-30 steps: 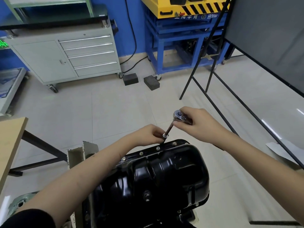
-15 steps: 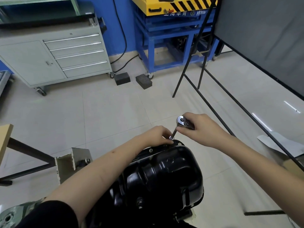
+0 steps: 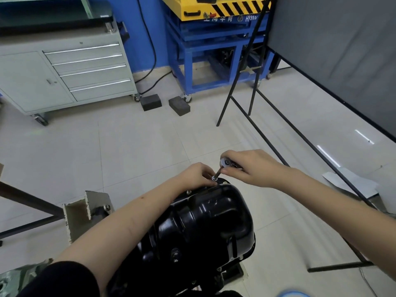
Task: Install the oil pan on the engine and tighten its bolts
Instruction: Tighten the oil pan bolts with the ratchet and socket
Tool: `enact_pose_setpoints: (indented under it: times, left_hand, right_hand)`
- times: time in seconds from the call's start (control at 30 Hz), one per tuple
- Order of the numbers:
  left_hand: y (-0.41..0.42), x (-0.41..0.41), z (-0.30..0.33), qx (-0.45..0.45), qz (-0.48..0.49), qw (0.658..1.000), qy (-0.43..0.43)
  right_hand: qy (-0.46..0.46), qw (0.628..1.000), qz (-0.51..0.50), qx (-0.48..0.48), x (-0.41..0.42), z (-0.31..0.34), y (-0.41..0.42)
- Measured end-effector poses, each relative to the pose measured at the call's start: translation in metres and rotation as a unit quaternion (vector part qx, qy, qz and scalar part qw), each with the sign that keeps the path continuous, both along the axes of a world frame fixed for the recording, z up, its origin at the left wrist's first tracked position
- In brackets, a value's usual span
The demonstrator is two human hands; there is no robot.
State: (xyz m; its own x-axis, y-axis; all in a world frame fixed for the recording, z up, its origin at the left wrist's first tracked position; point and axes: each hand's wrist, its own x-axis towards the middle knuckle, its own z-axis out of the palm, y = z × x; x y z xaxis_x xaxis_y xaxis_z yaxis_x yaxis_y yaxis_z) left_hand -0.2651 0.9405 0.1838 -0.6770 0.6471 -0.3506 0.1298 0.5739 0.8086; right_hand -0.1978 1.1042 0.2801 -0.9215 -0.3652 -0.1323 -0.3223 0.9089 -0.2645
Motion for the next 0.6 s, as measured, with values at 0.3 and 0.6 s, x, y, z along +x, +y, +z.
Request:
enact_pose_setpoints:
  times: [0.3, 0.6]
  left_hand:
    - [-0.012, -0.001, -0.004, 0.051, 0.079, 0.979, -0.183]
    - [0.002, -0.007, -0.008, 0.015, 0.172, 0.956, -0.236]
  right_hand:
    - [-0.048, 0.999, 0.022, -0.003, 0.001, 0.004, -0.012]
    - [-0.076, 0.996, -0.052, 0.002, 0.015, 0.009, -0.006]
